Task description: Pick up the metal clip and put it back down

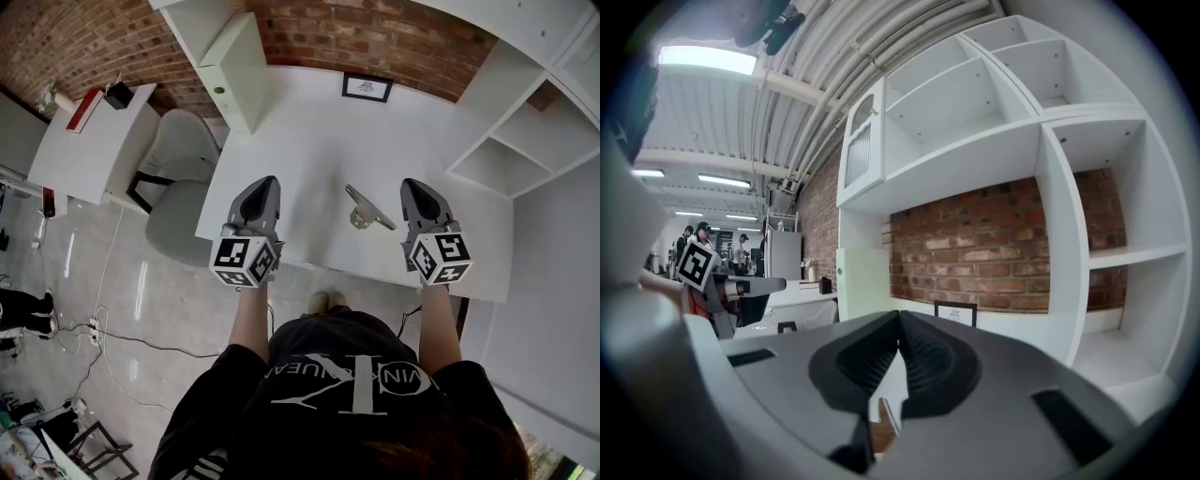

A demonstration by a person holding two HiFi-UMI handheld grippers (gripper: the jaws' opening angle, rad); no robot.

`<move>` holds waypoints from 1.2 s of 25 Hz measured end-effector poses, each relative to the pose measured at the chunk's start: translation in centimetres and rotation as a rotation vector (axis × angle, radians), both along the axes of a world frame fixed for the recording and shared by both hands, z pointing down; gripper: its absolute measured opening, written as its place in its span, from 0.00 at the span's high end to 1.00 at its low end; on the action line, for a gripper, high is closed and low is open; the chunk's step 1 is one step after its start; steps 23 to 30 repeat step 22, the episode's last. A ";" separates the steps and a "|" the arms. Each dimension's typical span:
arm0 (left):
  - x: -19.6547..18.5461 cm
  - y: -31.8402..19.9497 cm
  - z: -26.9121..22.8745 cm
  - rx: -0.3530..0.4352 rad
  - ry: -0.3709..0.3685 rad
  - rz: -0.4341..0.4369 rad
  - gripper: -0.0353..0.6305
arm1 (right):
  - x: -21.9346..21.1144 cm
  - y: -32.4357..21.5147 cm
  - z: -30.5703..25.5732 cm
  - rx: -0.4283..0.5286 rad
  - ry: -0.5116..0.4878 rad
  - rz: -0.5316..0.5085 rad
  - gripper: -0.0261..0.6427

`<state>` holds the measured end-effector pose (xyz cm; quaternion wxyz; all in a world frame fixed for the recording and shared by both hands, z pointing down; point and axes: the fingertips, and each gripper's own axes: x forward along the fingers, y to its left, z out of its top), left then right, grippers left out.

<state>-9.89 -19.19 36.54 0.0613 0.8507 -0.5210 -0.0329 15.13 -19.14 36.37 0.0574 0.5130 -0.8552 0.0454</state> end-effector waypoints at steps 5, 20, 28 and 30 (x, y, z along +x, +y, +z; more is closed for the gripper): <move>0.0 0.0 0.1 -0.002 0.001 0.002 0.93 | -0.1 0.1 0.1 -0.001 -0.007 0.000 0.94; -0.3 0.2 0.2 -0.002 0.001 -0.003 0.93 | -0.3 0.3 0.3 -0.008 -0.028 -0.002 0.94; -0.4 0.1 0.3 -0.002 0.000 -0.003 0.93 | -0.4 0.3 0.3 -0.007 -0.030 -0.001 0.94; -0.4 0.1 0.3 -0.002 0.000 -0.003 0.93 | -0.4 0.3 0.3 -0.007 -0.030 -0.001 0.94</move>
